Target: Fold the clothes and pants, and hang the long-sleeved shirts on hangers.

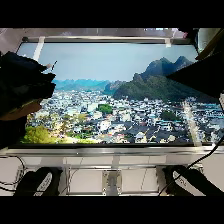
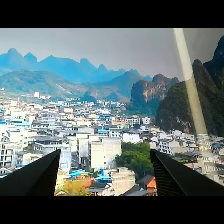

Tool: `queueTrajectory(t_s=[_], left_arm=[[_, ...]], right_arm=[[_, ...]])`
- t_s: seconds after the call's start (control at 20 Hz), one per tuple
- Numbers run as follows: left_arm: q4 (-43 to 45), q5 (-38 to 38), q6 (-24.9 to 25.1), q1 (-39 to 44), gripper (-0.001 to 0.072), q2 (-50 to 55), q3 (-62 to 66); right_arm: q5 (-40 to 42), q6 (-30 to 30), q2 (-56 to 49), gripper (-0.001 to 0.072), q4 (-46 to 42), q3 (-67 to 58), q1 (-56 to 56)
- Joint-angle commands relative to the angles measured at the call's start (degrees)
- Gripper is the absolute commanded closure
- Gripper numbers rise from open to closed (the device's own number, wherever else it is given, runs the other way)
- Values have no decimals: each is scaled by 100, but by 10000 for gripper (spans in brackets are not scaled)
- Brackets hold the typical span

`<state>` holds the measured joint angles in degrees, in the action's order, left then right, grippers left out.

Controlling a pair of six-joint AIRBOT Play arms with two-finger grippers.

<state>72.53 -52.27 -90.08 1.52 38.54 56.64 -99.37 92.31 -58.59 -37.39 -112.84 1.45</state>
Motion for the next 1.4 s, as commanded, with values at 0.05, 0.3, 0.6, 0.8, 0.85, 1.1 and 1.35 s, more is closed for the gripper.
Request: queueTrajectory(t_s=[0.05, 0.3, 0.6, 0.8, 0.85, 1.1, 1.35], left_arm=[[4, 4, 4, -7, 87, -2, -20], [4, 2, 4, -7, 87, 0, -20], [9, 251, 7, -7, 87, 186, -22], [509, 282, 7, -22, 87, 374, -20], [525, 354, 4, -22, 87, 420, -20], [1097, 343, 9, -26, 87, 505, -20], [3512, 374, -501, -815, 298, 505, -17]], right_arm=[[0, 0, 0, 165, -4, -2, 7], [0, 0, 0, 165, -2, -4, 7], [37, 575, 20, 165, 94, -4, -2], [35, 555, 20, 165, 92, -7, 2], [39, 306, 20, 165, 4, -4, 2], [1250, -48, -35, 165, -227, -4, 2], [1217, -348, -490, 165, -741, 0, 4]])
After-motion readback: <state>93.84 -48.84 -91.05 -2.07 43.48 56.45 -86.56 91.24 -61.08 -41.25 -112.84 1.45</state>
